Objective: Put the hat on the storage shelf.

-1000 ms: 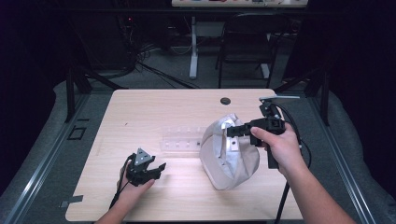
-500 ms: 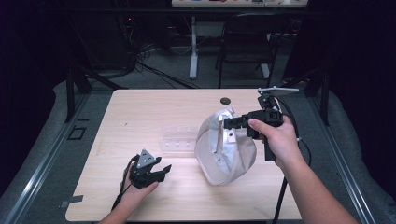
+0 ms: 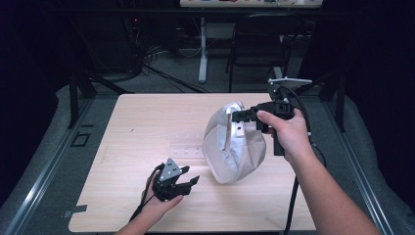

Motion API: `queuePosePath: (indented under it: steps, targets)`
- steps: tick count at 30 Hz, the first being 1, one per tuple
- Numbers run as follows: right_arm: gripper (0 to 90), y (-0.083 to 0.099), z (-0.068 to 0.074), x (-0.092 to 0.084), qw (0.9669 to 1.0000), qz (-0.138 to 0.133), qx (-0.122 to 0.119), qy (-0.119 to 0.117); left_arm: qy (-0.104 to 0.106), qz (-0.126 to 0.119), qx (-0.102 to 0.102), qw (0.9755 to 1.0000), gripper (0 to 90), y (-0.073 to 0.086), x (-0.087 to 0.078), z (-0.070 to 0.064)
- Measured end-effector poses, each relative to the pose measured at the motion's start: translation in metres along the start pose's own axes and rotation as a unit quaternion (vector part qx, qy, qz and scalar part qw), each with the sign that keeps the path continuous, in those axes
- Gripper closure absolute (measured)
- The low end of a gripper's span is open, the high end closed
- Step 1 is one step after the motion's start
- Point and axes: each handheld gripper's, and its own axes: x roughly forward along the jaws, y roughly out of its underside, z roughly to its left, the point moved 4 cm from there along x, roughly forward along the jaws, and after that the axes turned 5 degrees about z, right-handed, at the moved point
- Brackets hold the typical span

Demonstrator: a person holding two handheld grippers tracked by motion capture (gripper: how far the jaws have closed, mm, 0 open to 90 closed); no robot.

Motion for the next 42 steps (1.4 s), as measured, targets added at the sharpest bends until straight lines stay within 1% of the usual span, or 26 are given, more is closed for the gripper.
queuePosePath:
  steps: [1, 2, 3, 4, 6, 7, 8, 11, 12, 14, 15, 17, 18, 19, 22, 23, 25, 26, 28, 30, 34, 37, 40, 41, 42]
  targets:
    - [82.5, -0.002, 0.001, 0.000, 1.0000, 0.000, 0.000, 0.001, 0.002, 0.002, 0.008, 1.0000, 46.7, -0.004, 0.001, -0.004]
    - [82.5, -0.003, 0.002, 0.001, 1.0000, 0.000, 0.000, 0.001, 0.000, 0.001, 0.012, 0.9999, 44.4, -0.006, 0.002, -0.007]
    - [82.5, -0.004, 0.003, 0.002, 1.0000, -0.002, 0.000, 0.001, -0.004, 0.001, 0.018, 0.9998, 44.4, -0.008, 0.003, -0.010]
    - [82.5, -0.005, 0.004, 0.002, 1.0000, -0.001, -0.001, 0.003, -0.001, 0.000, 0.024, 0.9997, 43.2, -0.011, 0.005, -0.014]
    - [82.5, -0.008, 0.007, 0.004, 1.0000, -0.006, -0.001, 0.005, 0.002, 0.006, 0.030, 0.9995, 37.5, -0.016, 0.009, -0.021]
    - [82.5, -0.009, 0.007, 0.005, 1.0000, -0.003, -0.003, 0.006, 0.005, 0.005, 0.035, 0.9994, 35.4, -0.019, 0.011, -0.025]
    - [82.5, -0.011, 0.009, 0.006, 1.0000, -0.007, -0.001, 0.006, 0.007, 0.006, 0.041, 0.9991, 33.0, -0.022, 0.013, -0.030]
    - [82.5, -0.015, 0.010, 0.008, 1.0000, -0.008, -0.001, 0.006, 0.007, 0.002, 0.059, 0.9982, 29.6, -0.028, 0.018, -0.042]
    - [82.5, -0.017, 0.011, 0.009, 0.9999, -0.008, -0.002, 0.006, 0.007, 0.005, 0.064, 0.9979, 29.5, -0.030, 0.020, -0.045]
    - [82.5, -0.019, 0.011, 0.011, 0.9999, -0.009, 0.000, 0.006, 0.003, 0.004, 0.073, 0.9973, 28.8, -0.035, 0.024, -0.051]
    - [82.5, -0.020, 0.012, 0.012, 0.9999, -0.010, 0.001, 0.005, -0.003, 0.006, 0.077, 0.9970, 28.8, -0.037, 0.027, -0.053]
    - [82.5, -0.020, 0.013, 0.014, 0.9999, -0.012, 0.002, 0.003, -0.017, 0.011, 0.079, 0.9967, 29.2, -0.040, 0.033, -0.056]
    - [82.5, -0.020, 0.013, 0.015, 0.9999, -0.010, 0.001, 0.002, -0.030, 0.014, 0.079, 0.9964, 30.6, -0.041, 0.036, -0.056]
    - [82.5, -0.020, 0.013, 0.016, 1.0000, -0.009, 0.000, 0.002, -0.039, 0.017, 0.080, 0.9959, 34.3, -0.042, 0.038, -0.056]
    - [82.5, -0.019, 0.013, 0.017, 1.0000, -0.008, 0.002, 0.002, -0.059, 0.023, 0.082, 0.9946, 49.0, -0.045, 0.042, -0.055]
    - [82.5, -0.019, 0.012, 0.017, 1.0000, -0.008, 0.003, 0.004, -0.061, 0.025, 0.080, 0.9946, 53.8, -0.046, 0.042, -0.054]
    - [82.5, -0.019, 0.012, 0.016, 0.9999, -0.010, 0.005, 0.003, -0.075, 0.025, 0.083, 0.9934, 62.0, -0.046, 0.042, -0.051]
    - [82.5, -0.019, 0.012, 0.015, 0.9999, -0.011, 0.004, 0.003, -0.077, 0.026, 0.086, 0.9930, 65.6, -0.047, 0.040, -0.049]
    - [82.4, -0.019, 0.013, 0.013, 0.9999, -0.012, 0.002, 0.004, -0.075, 0.025, 0.085, 0.9933, 69.6, -0.047, 0.037, -0.045]
    - [82.4, -0.019, 0.013, 0.013, 0.9999, -0.014, 0.002, 0.003, -0.081, 0.022, 0.087, 0.9927, 75.2, -0.048, 0.034, -0.042]
    - [82.4, -0.018, 0.014, 0.014, 0.9999, -0.013, 0.000, 0.003, -0.091, 0.013, 0.103, 0.9904, 81.5, -0.050, 0.028, -0.039]
    - [82.4, -0.018, 0.016, 0.017, 0.9999, -0.013, -0.002, 0.002, -0.087, 0.012, 0.110, 0.9901, 84.0, -0.054, 0.026, -0.036]
    - [82.4, -0.018, 0.018, 0.021, 0.9999, -0.012, -0.006, 0.002, -0.075, 0.011, 0.096, 0.9925, 84.7, -0.058, 0.025, -0.025]
    - [82.4, -0.017, 0.018, 0.022, 0.9999, -0.008, -0.008, 0.004, -0.069, 0.008, 0.083, 0.9941, 84.7, -0.060, 0.025, -0.021]
    - [82.4, -0.017, 0.017, 0.023, 0.9999, -0.007, -0.010, 0.006, -0.060, 0.006, 0.069, 0.9958, 84.7, -0.063, 0.024, -0.014]
